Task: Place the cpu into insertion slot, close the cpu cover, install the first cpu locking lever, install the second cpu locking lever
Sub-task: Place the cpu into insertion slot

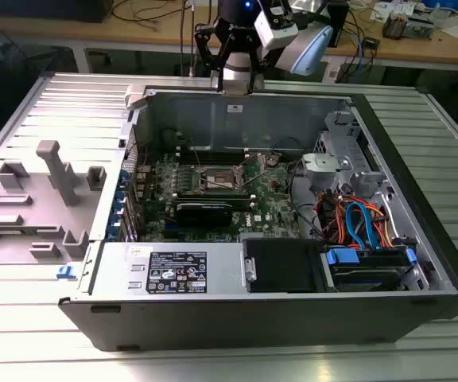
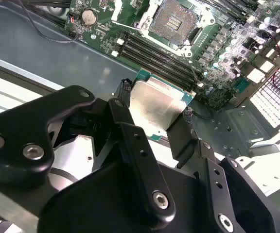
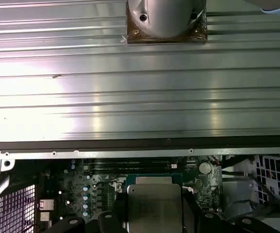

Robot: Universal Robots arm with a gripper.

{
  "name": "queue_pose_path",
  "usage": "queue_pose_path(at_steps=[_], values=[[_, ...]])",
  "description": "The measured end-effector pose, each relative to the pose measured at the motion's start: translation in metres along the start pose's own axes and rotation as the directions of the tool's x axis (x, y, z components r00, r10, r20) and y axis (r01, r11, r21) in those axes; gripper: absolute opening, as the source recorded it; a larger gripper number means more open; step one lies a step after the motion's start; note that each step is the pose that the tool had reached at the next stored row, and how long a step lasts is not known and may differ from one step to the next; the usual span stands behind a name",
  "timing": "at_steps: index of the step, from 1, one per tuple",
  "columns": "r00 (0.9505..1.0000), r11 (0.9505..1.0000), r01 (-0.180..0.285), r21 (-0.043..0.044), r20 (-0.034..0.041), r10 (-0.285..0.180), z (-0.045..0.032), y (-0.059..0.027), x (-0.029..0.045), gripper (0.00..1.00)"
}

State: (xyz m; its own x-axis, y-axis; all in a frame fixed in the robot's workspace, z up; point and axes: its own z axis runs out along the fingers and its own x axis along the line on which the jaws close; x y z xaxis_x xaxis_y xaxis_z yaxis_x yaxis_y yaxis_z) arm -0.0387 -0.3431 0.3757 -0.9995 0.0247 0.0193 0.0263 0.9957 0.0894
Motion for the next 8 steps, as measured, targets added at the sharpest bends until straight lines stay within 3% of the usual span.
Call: queue_pose_path(at_steps=[8], values=[[1.0000, 1.0000, 0.000, 0.0000, 0.0000, 0.000, 0.0000, 0.0000, 0.0000, 0.54]])
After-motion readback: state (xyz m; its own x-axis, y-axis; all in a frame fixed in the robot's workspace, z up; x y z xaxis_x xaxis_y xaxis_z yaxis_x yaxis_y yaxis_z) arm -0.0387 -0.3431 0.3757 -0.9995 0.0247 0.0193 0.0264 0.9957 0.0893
